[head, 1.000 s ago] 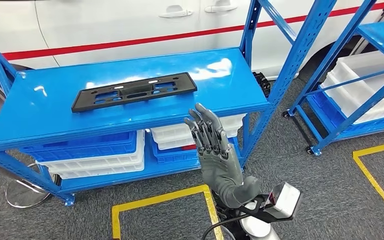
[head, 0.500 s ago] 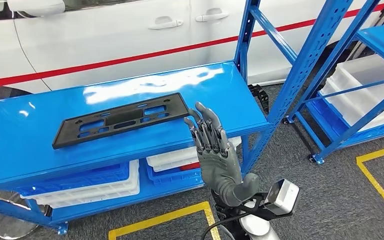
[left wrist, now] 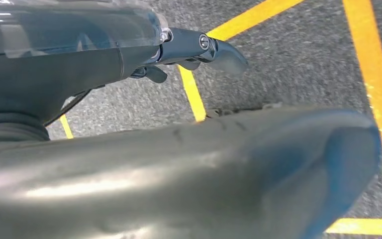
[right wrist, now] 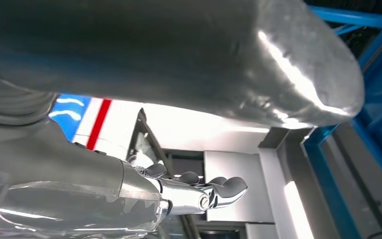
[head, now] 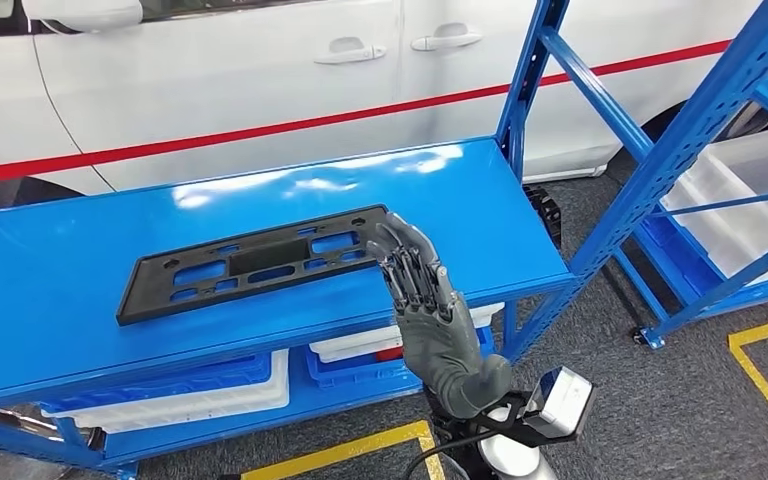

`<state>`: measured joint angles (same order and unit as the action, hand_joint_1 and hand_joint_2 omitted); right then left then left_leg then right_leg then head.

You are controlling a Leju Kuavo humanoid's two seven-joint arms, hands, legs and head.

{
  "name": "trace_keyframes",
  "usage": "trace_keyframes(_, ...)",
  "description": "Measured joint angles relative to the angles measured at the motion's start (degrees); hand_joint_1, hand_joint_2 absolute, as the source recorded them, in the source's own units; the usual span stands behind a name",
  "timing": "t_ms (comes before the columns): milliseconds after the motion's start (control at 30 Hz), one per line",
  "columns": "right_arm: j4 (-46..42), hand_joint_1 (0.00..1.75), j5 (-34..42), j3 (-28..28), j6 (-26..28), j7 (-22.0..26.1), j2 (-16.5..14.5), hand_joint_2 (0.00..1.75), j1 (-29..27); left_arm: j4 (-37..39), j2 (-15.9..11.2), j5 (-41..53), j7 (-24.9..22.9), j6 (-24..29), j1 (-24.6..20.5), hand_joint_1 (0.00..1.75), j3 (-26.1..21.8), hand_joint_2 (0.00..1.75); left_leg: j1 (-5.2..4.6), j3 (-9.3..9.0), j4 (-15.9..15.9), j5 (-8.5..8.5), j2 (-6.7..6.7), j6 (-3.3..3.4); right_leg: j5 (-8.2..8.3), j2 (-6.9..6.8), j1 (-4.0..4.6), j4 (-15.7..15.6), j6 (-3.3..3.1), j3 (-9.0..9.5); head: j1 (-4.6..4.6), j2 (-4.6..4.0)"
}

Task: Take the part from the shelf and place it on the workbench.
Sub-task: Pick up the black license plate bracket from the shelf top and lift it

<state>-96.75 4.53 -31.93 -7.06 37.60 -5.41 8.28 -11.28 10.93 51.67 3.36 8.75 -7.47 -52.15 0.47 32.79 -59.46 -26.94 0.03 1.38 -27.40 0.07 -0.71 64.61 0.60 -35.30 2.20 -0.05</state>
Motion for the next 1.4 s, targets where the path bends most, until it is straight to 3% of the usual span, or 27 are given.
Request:
trace_keyframes(67,-0.23,0.0,-0.05,0.0,0.0,-0.02,0.05,0.0,0.02,0.03,0.14,0.02,-0.08,0.1,-0.05,0.0,0.02,0.0,-0.06,-0.66,0.16,-0.63,-0.04,-0.63,0.71,-0.3,0.5,-4.19,-0.67,1.43,-0.1,0.0)
trace_keyframes(200,-0.78,0.0,-0.08,0.01,0.01,-0.03,0.05,0.0,-0.08,0.02,0.15,0.1,-0.11,0.17,-0.22,0.0,0.03,0.0,-0.05,-1.4,-0.07,-1.57,0.31,-1.96,0.15,0.09,0.32,-6.26,-1.71,2.95,-0.15,0.01)
trace_keyframes(267,-0.9,0.0,-0.15,0.01,0.0,-0.04,0.05,0.0,-0.15,0.01,0.13,0.11,-0.11,0.2,-0.24,0.0,0.04,0.0,0.05,0.87,-5.03,-3.88,0.27,-2.33,0.24,0.0,0.12,-6.9,-2.06,4.11,-0.11,0.01)
trace_keyframes(333,-0.9,0.0,-0.34,0.01,0.01,-0.05,0.07,0.0,-0.27,0.01,0.13,0.11,-0.1,0.27,-0.1,0.0,0.04,0.0,0.13,5.34,-12.33,-6.48,0.23,-2.65,-0.25,-0.14,0.18,-6.94,-2.37,4.72,-0.09,0.01)
trace_keyframes(367,-0.9,0.0,-0.45,0.01,0.01,-0.05,0.08,0.0,-0.37,0.01,0.13,0.11,-0.1,0.31,0.01,0.0,0.04,0.0,0.16,7.02,-14.34,-6.4,0.23,-2.75,-0.6,-0.2,0.21,-6.94,-2.38,5.03,-0.07,0.01)
trace_keyframes(400,-0.89,0.0,-0.56,0.0,0.01,-0.05,0.08,0.0,-0.43,0.01,0.13,0.11,-0.1,0.33,0.1,0.0,0.04,0.0,0.18,7.83,-14.45,-5.21,0.27,-2.79,-0.99,-0.31,0.21,-6.93,-2.35,5.43,-0.07,0.01)
trace_keyframes(433,-0.89,0.0,-0.68,0.0,0.01,-0.05,0.08,0.0,-0.48,0.01,0.12,0.11,-0.1,0.38,0.15,0.0,0.04,0.0,0.19,7.53,-12.32,-2.94,0.41,-2.74,-1.46,-0.5,0.21,-6.93,-2.27,5.98,-0.06,0.01)
trace_keyframes(500,-0.89,0.0,-0.91,0.0,-0.01,-0.05,0.09,0.0,-0.53,0.01,0.09,0.13,-0.11,0.5,0.12,0.0,0.04,0.0,-0.04,5.11,-5.25,1.77,1.63,-2.39,-2.57,-1.1,0.38,-6.9,-1.9,7.23,-0.07,0.01)
trace_keyframes(533,-0.89,0.0,-1.0,0.01,-0.02,-0.05,0.13,0.0,-0.55,0.02,0.08,0.14,-0.12,0.57,0.02,0.0,0.04,0.0,-0.23,3.99,-2.43,3.02,2.33,-1.97,-3.11,-1.48,0.55,-6.85,-1.63,7.69,-0.07,0.01)
trace_keyframes(600,-0.89,0.0,-1.14,0.01,-0.03,-0.04,0.22,0.0,-0.57,0.03,0.08,0.15,-0.13,0.69,-0.18,0.0,0.04,0.0,-0.67,3.19,-0.35,3.14,2.93,-1.12,-3.83,-2.38,0.88,-6.9,-1.09,8.16,-0.18,0.01)
trace_keyframes(667,-0.9,0.0,-1.31,0.0,-0.04,-0.02,0.27,0.0,-0.48,0.03,0.06,0.15,-0.1,0.79,-0.22,0.0,0.03,0.0,-0.61,3.2,0.02,3.02,1.83,-0.42,-4.35,-3.17,0.8,-6.96,-0.59,8.49,-0.25,0.01)
trace_keyframes(700,-0.94,0.0,-1.43,0.0,-0.02,0.03,0.29,0.0,-0.41,0.03,0.05,0.17,-0.01,0.81,-0.19,0.0,0.03,0.0,-0.53,3.09,0.2,2.97,1.29,-0.09,-4.98,-2.92,0.71,-6.26,-0.29,8.36,-0.27,0.01)
trace_keyframes(767,-1.0,0.0,-1.67,0.0,0.13,0.17,0.39,0.0,-0.38,0.03,0.05,0.34,0.21,0.82,-0.25,0.0,0.04,0.0,-0.31,2.82,0.48,2.91,0.38,0.47,-7.46,-1.56,0.43,-1.66,0.22,6.18,-0.37,0.01)
trace_keyframes(833,-1.0,0.0,-1.84,0.0,0.4,0.33,0.6,0.0,-0.55,0.03,0.07,0.53,0.37,0.81,-0.34,0.0,0.04,0.0,-0.31,2.75,0.5,2.77,-0.67,0.75,-10.22,-0.68,0.3,6.1,0.51,1.45,-0.44,0.01)
trace_keyframes(867,-0.99,0.0,-1.87,0.0,0.53,0.4,0.7,0.0,-0.65,0.03,0.07,0.55,0.39,0.8,-0.33,0.0,0.04,0.0,-0.32,2.68,0.49,2.71,-1.28,0.76,-10.44,-0.6,0.26,8.7,0.57,-0.55,-0.44,0.01)
trace_keyframes(900,-0.99,0.0,-1.89,0.0,0.65,0.51,0.79,0.0,-0.71,0.03,0.07,0.57,0.4,0.8,-0.31,0.0,0.04,0.0,-0.33,2.56,0.49,2.64,-1.94,0.73,-9.56,-0.53,0.24,9.58,0.55,-1.81,-0.44,0.01)
trace_keyframes(933,-0.99,0.0,-1.9,0.0,0.75,0.62,0.86,0.0,-0.73,0.03,0.07,0.61,0.4,0.8,-0.3,0.0,0.04,0.0,-0.33,2.38,0.49,2.58,-2.62,0.66,-7.57,-0.39,0.24,8.15,0.43,-1.89,-0.44,0.01)
trace_keyframes(967,-1.0,0.0,-1.93,0.0,0.83,0.73,0.91,0.0,-0.73,0.03,0.08,0.64,0.4,0.8,-0.3,0.0,0.07,0.0,-0.32,2.16,0.49,2.52,-3.3,0.57,-4.88,0.05,0.24,4.83,0.22,-0.96,-0.45,0.01)
trace_keyframes(1033,-1.02,0.0,-2.03,0.0,0.99,0.84,0.99,0.0,-0.75,0.03,0.16,0.74,0.39,0.74,-0.38,0.0,0.19,0.0,-0.28,2.03,0.44,2.43,-4.55,0.23,-1.01,2.55,0.24,-2.29,-0.31,1.45,-0.44,0.01)
trace_keyframes(1100,-1.03,0.0,-2.1,-0.01,1.1,0.85,1.08,0.0,-0.84,0.03,0.22,0.85,0.37,0.68,-0.48,0.0,0.36,0.0,-0.1,2.3,0.45,2.51,-5.56,-0.43,-0.07,4.15,0.43,-5.36,-0.67,2.4,-0.47,0.01)
trace_keyframes(1167,-1.07,0.0,-2.11,-0.07,1.14,0.85,1.14,0.0,-0.9,0.03,0.19,0.92,0.36,0.68,-0.5,0.0,0.43,0.0,0.06,2.49,0.57,2.64,-6.31,-1.2,0.17,3.28,0.43,-5.83,-1.11,2.53,-0.5,0.01)
trace_keyframes(1267,-1.16,0.0,-2.16,-0.32,1.13,0.86,1.13,0.0,-0.96,0.03,0.11,0.93,0.38,0.73,-0.55,0.0,0.45,0.0,-0.18,4.25,-3.44,0.07,-3.33,-1.85,0.57,1.27,0.01,-6.86,-2.17,3.18,-0.23,0.0)
trace_keyframes(1333,-1.18,0.0,-2.19,-0.39,1.1,0.86,1.16,0.0,-1.21,0.03,0.11,0.86,0.4,0.78,-0.61,0.0,0.45,0.0,-0.03,7.69,-10.78,-3.58,-1.29,-2.23,0.46,-0.31,0.2,-6.92,-2.52,3.3,-0.05,0.01)
trace_keyframes(1400,-1.16,0.0,-2.22,-0.39,1.09,0.86,1.21,0.0,-1.51,0.03,0.1,0.75,0.42,0.83,-0.55,0.0,0.45,0.0,0.22,9.75,-15.19,-4.77,-0.68,-2.62,0.28,-1.66,0.29,-6.89,-2.51,3.35,-0.05,0.01)
